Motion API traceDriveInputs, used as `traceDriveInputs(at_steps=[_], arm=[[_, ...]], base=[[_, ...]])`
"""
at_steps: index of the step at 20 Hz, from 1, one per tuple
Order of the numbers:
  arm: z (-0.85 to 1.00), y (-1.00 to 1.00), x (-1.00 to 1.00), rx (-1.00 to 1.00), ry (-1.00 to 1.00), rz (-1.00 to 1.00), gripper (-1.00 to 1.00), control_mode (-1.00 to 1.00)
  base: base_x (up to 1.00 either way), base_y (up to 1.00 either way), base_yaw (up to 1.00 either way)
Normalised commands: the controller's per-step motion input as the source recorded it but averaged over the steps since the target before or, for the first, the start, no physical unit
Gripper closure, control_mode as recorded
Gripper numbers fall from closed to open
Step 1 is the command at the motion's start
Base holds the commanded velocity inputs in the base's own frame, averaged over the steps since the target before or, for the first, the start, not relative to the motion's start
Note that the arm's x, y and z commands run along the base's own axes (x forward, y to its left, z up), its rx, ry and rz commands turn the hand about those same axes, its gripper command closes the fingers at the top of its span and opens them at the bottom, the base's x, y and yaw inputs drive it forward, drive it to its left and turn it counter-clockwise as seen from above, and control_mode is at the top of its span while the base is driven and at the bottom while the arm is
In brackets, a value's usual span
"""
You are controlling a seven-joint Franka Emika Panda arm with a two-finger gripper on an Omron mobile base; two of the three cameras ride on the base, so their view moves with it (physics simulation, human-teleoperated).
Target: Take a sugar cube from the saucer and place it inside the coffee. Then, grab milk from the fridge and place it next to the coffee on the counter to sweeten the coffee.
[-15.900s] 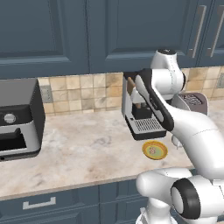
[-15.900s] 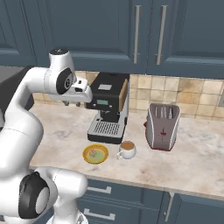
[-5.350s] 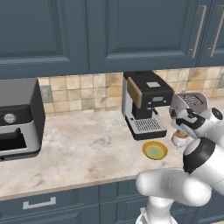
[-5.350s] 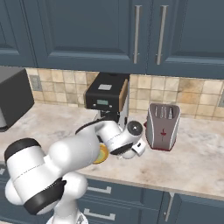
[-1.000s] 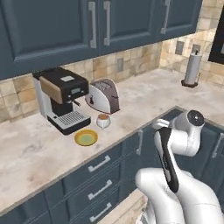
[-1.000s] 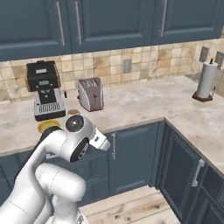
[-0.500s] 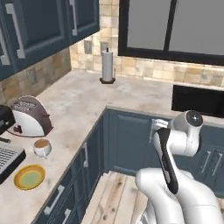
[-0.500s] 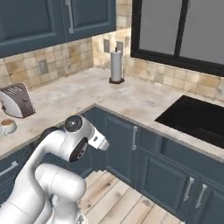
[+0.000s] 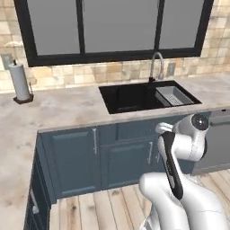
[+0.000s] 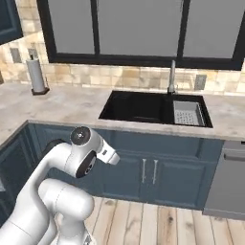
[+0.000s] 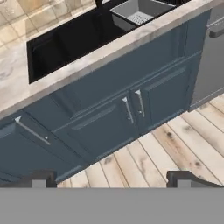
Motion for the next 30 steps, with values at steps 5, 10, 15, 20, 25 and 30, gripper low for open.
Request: traceDriveInputs(at_steps=[5,10,15,20,25,30], arm=[[0.00,0.00,0.00,0.00,0.00,0.00,-1.00,1.00],[0.00,0.00,0.00,0.00,0.00,0.00,-1.00,1.00],[0.00,0.00,0.00,0.00,0.00,0.00,-1.00,1.00],[0.00,0.00,0.00,0.00,0.00,0.00,-1.00,1.00],[0.00,0.00,0.00,0.00,0.00,0.00,-1.00,1.00],[0.00,0.00,0.00,0.00,0.00,0.00,-1.00,1.00]], base=[[0.00,-0.11,-0.82],[0.00,-0.13,-0.81],[0.02,-0.16,-0.79],[0.16,-0.11,-0.75],[0.36,-0.02,-0.70],[0.59,0.00,-0.64]])
